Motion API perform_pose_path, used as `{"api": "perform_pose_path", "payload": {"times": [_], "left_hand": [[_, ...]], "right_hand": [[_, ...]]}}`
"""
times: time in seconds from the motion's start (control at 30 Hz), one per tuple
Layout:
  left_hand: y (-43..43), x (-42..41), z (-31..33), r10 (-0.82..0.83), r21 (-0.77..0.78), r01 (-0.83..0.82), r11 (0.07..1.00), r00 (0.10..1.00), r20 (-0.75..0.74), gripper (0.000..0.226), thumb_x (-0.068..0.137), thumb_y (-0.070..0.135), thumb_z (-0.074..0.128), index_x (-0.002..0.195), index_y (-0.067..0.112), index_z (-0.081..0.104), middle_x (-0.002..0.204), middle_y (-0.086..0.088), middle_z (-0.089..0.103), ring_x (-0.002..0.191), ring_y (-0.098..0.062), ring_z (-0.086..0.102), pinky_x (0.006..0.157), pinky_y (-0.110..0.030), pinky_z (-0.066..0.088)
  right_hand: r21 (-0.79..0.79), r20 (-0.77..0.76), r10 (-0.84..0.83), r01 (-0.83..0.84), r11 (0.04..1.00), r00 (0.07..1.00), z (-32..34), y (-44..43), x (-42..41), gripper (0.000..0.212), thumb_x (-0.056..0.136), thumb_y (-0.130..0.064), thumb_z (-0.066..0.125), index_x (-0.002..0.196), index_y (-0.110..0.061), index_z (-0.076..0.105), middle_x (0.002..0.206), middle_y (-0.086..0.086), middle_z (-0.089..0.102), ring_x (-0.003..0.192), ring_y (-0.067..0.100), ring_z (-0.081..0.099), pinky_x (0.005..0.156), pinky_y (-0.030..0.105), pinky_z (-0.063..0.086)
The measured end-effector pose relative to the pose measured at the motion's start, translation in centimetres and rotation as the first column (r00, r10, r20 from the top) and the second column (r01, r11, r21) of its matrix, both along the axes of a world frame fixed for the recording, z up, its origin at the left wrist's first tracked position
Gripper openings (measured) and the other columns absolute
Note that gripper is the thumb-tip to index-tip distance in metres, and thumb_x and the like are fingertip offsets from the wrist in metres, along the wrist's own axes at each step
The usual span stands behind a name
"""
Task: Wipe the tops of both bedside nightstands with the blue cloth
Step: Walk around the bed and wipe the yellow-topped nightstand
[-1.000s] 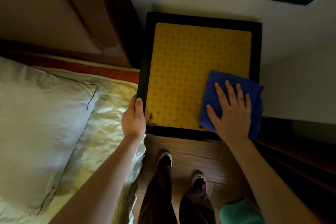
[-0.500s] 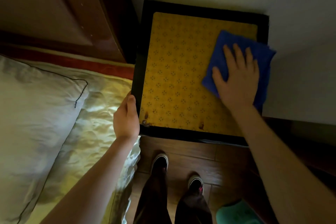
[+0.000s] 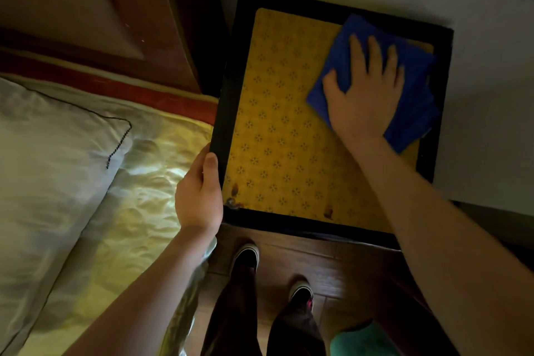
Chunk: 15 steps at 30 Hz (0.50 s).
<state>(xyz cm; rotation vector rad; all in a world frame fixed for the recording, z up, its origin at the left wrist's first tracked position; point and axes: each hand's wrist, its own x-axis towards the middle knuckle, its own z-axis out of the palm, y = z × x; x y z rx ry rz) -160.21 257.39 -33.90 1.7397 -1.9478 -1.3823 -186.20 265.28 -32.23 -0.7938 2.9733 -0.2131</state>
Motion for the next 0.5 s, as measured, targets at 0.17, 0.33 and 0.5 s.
{"api": "perform_pose_path", "payload": {"times": [0.17, 0.33, 0.5], "left_hand": [[0.0, -0.2, 0.6, 0.006, 0.009, -0.006, 1.0, 1.0, 0.004, 0.048, 0.096, 0.051, 0.027, 0.123, 0.031, 0.062, 0.075, 0.007, 0.068, 0.061, -0.004, 0.059, 0.052, -0.025, 0.036], [-0.1, -0.2, 1.1, 0.024, 0.061, -0.024, 0.998, 1.0, 0.016, 0.051, 0.096, 0.053, 0.029, 0.122, 0.024, 0.062, 0.069, 0.014, 0.064, 0.062, 0.002, 0.059, 0.052, -0.022, 0.037], [-0.1, -0.1, 1.2, 0.056, 0.087, -0.055, 0.995, 0.998, -0.005, 0.055, 0.094, 0.055, 0.031, 0.115, 0.014, 0.063, 0.057, 0.019, 0.06, 0.051, -0.002, 0.054, 0.043, -0.012, 0.034]], "right_hand": [[0.028, 0.058, -0.032, 0.031, 0.999, 0.998, 0.6, -4.6, -4.9, 0.067, 0.094, -0.056, 0.022, 0.155, -0.029, 0.02, 0.163, 0.0, 0.019, 0.15, 0.029, 0.009, 0.121, 0.048, 0.006], [-0.005, 0.065, 0.116, -0.116, 0.993, 0.991, 1.4, -0.4, 1.6, 0.063, 0.097, -0.054, 0.029, 0.153, -0.027, 0.026, 0.161, 0.002, 0.026, 0.149, 0.032, 0.016, 0.12, 0.049, 0.01], [0.09, 0.112, 0.263, -0.273, 0.958, 0.958, 0.8, 9.0, 15.4, 0.067, 0.093, -0.051, 0.041, 0.154, -0.028, 0.027, 0.161, 0.0, 0.025, 0.15, 0.03, 0.013, 0.12, 0.051, 0.013]]}}
